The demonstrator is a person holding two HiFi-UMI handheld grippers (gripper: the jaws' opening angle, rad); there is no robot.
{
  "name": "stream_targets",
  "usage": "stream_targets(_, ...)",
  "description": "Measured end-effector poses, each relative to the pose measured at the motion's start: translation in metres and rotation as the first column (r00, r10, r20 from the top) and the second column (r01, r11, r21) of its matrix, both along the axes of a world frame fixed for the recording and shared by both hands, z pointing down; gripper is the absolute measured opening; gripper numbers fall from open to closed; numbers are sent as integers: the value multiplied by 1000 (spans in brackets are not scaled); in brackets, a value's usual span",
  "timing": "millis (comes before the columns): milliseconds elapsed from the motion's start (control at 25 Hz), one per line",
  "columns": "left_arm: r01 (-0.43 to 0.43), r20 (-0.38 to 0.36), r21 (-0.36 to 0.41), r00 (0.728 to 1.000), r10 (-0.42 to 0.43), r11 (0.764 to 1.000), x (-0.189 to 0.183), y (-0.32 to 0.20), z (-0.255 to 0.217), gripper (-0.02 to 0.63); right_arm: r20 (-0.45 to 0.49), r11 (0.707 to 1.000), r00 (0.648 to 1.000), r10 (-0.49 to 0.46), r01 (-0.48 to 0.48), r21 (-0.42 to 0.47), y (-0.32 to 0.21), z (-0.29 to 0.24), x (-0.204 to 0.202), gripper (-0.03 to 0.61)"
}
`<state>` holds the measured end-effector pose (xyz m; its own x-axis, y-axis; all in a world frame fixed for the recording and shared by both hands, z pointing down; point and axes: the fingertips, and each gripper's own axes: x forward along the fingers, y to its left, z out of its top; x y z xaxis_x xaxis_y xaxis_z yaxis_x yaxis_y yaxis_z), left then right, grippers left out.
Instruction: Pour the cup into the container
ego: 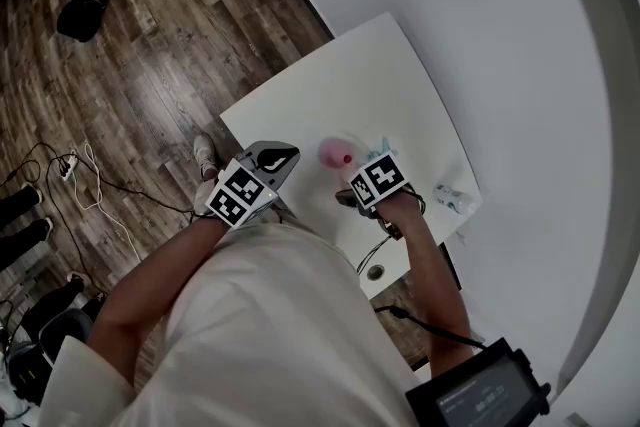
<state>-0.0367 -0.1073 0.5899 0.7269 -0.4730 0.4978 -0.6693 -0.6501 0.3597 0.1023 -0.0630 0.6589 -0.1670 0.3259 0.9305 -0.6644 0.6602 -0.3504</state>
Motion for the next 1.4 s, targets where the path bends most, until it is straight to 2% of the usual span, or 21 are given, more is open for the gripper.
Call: stream_targets(1400, 12, -13, -11, 1000, -12, 1000, -8, -3, 8, 9, -31, 999, 999, -29, 27, -38, 0, -8, -3, 380)
